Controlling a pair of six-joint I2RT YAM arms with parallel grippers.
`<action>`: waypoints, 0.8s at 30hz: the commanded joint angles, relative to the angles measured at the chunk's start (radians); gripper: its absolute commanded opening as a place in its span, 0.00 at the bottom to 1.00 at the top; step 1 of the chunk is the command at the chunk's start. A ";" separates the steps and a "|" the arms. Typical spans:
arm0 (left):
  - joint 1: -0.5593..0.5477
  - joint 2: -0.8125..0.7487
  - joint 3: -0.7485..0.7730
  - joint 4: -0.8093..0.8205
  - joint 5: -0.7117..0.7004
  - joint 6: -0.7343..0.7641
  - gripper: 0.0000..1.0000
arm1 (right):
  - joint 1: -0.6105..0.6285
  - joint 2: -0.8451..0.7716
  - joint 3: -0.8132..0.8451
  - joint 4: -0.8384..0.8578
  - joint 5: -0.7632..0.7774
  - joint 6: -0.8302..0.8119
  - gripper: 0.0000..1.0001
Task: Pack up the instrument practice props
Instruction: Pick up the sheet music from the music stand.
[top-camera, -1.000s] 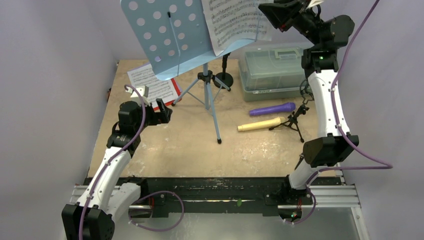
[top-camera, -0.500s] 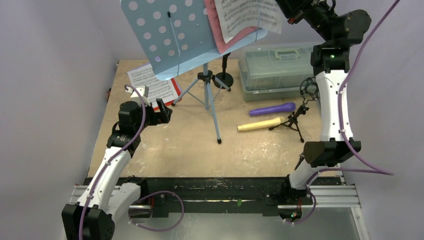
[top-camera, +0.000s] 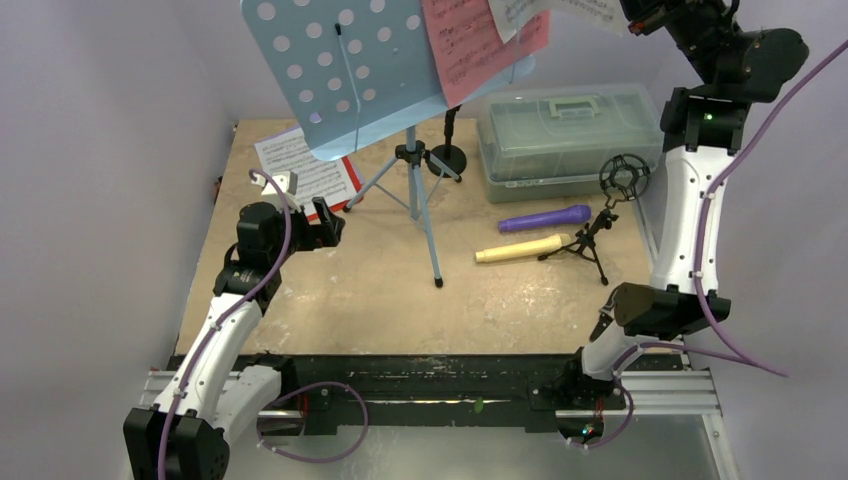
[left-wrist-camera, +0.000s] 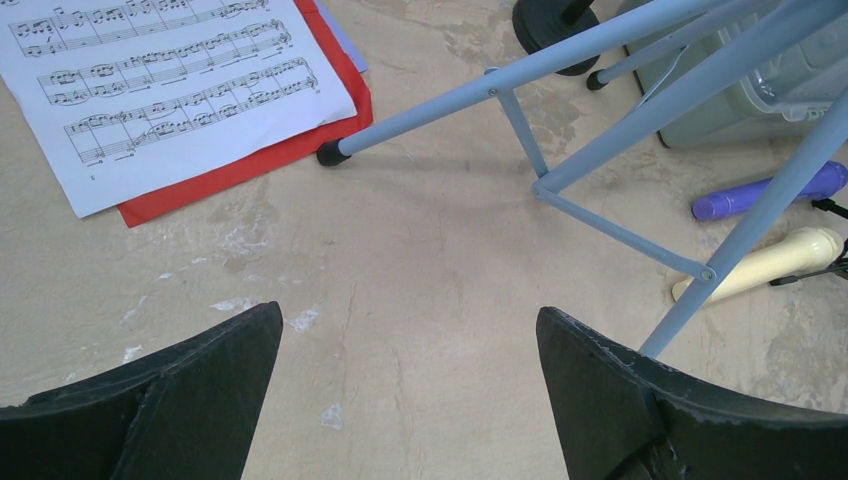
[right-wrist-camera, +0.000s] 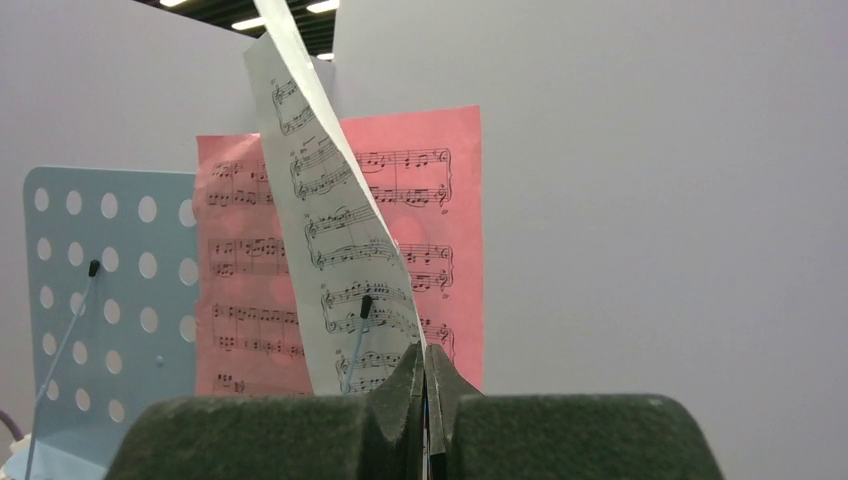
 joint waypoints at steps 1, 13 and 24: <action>0.007 -0.012 0.008 0.016 0.015 -0.003 0.98 | -0.041 -0.035 0.045 0.059 0.029 0.049 0.00; 0.007 -0.015 0.009 0.018 0.018 -0.003 0.98 | -0.104 -0.051 0.041 0.101 0.025 0.099 0.00; 0.007 -0.019 0.008 0.021 0.031 -0.007 0.99 | -0.159 -0.063 0.046 0.152 0.015 0.153 0.00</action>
